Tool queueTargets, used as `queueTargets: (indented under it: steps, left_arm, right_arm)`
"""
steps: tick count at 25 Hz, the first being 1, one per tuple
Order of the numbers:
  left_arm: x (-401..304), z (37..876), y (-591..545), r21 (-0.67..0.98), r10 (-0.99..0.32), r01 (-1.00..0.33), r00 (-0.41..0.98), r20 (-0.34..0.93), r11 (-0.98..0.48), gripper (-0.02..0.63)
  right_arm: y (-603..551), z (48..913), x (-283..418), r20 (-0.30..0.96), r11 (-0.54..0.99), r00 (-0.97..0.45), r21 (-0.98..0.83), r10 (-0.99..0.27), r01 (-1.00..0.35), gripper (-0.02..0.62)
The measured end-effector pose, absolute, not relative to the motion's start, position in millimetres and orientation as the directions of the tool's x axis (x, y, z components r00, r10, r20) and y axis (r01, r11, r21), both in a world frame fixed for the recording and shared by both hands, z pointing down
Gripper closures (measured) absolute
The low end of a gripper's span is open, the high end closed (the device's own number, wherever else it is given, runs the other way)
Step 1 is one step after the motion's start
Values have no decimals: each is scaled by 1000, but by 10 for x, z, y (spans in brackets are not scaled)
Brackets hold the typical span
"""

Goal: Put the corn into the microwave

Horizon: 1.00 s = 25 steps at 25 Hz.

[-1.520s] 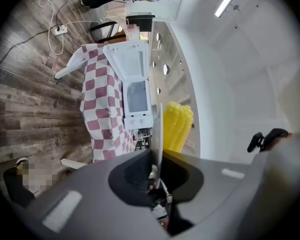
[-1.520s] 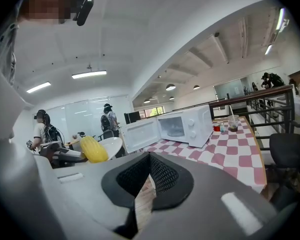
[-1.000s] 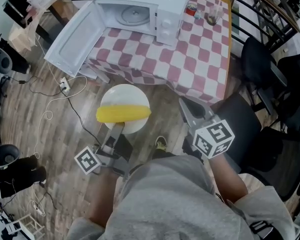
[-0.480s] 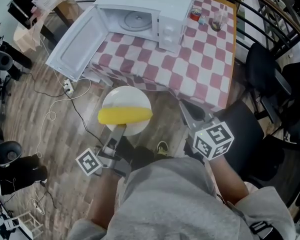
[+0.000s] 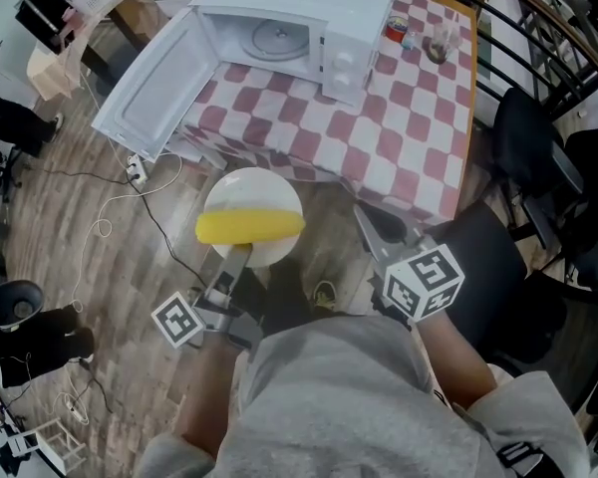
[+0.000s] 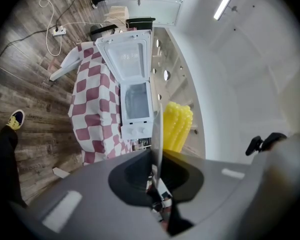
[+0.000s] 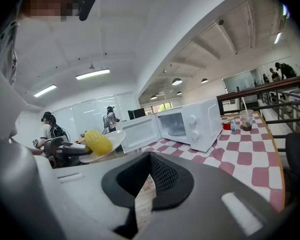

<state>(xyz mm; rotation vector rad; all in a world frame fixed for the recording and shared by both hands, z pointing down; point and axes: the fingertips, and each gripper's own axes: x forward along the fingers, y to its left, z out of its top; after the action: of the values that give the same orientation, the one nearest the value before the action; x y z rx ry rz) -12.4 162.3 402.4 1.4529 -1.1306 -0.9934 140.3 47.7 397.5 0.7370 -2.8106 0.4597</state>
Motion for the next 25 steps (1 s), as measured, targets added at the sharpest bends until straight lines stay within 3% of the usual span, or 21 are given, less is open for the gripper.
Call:
queueTargets:
  steps: [25]
  left_arm:
    - [-1117,4069,445,991,-951,-121,307,-23,-63,576]
  right_arm:
    - [-567,3952,393,299,800,-826,-243,-477,-549,597]
